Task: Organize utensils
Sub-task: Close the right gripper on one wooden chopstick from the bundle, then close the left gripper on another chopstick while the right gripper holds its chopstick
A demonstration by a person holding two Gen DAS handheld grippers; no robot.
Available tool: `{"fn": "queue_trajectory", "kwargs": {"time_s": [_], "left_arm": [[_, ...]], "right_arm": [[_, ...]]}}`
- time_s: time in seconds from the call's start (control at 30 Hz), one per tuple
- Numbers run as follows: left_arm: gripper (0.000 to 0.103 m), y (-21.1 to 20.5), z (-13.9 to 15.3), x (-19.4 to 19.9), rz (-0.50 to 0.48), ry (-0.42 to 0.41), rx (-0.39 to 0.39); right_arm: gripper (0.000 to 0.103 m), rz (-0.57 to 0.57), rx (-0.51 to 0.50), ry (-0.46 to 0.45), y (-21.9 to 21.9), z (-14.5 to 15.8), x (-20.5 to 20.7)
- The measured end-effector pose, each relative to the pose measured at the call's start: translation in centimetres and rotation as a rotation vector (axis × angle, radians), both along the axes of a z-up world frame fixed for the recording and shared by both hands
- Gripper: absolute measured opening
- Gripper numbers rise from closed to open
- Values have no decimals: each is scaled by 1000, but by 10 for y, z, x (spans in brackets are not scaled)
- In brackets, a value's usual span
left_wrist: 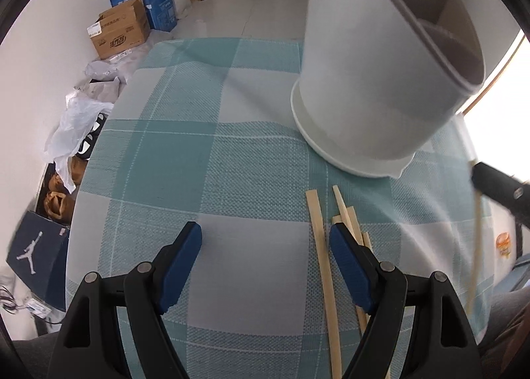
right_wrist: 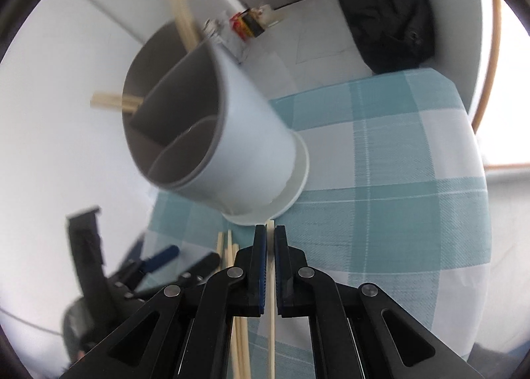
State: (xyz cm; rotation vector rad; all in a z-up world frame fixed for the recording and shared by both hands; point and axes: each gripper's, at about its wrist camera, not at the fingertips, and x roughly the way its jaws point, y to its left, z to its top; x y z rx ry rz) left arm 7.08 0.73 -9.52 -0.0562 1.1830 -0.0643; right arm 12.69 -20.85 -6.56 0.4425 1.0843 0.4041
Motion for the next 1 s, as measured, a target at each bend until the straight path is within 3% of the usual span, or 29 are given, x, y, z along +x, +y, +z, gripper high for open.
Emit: {"fn": "queue_trajectory", "kwargs": {"time_s": [0.07,0.27,0.4,0.57,0.73,0.83,1.0], "left_arm": [[76,-3,-1,0,-11,-1,49],[72,-3,-1,8,-22,10,96],[43,-6,1,12,-70,24,40],[8,-13,3,14,-113,17,31],[4,-2,3,17,-66,12,-40],[4,1,4,15,-46,-10,-39],[4,8,21,6,-13,-95,-85]], "right_arm": [[3,-5,21,-5,-6,1,-1],[3,-24,55,-54,-16,18,-2],[3,-55,101,-51,-15,14,-4],[3,-70,103,-74,-12,12,-7],[3,-82,103,-112,-9,14,-12],[3,-88,98,-147,-9,19,-16],[3,-92,102,-211,-6,26,-21]]}}
